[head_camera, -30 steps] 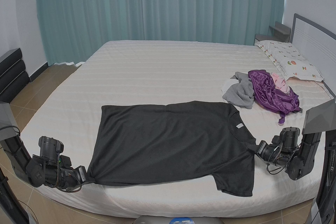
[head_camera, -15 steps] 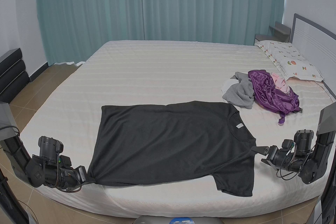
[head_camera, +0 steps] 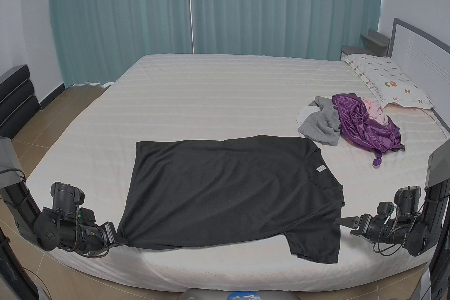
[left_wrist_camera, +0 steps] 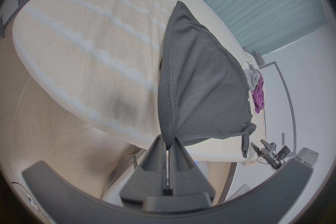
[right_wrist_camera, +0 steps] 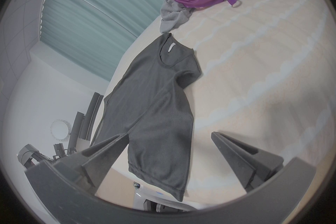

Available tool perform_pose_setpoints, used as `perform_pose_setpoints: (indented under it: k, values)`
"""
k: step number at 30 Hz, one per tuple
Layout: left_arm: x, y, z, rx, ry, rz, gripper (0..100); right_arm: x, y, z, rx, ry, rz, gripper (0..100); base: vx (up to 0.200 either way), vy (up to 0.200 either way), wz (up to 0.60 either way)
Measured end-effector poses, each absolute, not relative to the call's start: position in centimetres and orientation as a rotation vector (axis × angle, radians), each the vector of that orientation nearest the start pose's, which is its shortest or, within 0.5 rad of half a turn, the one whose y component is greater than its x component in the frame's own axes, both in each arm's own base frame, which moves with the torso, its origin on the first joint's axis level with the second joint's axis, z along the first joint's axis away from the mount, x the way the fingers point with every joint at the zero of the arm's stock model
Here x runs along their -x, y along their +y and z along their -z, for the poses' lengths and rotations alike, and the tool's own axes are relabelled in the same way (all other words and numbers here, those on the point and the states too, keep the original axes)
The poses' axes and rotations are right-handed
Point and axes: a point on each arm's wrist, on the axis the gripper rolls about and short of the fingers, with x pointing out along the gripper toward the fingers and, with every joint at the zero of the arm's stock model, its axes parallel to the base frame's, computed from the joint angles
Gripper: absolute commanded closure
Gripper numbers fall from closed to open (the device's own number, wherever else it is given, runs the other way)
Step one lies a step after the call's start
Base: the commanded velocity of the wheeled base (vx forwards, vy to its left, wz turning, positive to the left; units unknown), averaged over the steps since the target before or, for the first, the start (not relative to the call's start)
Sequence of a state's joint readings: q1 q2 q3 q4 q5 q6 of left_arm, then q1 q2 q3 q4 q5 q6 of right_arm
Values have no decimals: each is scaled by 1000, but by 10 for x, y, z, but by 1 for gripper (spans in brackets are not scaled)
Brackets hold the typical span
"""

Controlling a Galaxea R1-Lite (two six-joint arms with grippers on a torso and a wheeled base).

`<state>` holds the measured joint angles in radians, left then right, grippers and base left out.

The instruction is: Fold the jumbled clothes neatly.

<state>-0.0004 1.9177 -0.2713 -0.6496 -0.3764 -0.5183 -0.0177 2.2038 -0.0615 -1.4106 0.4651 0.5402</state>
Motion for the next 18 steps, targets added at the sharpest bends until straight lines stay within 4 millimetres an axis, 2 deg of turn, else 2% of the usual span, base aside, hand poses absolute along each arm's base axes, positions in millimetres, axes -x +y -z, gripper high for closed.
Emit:
perform_pose_setpoints:
  k: [18]
  values:
    - [-217,-8,-18,656,1057,83,100,-210,15,18,-629,880,-261,0,0,0,0]
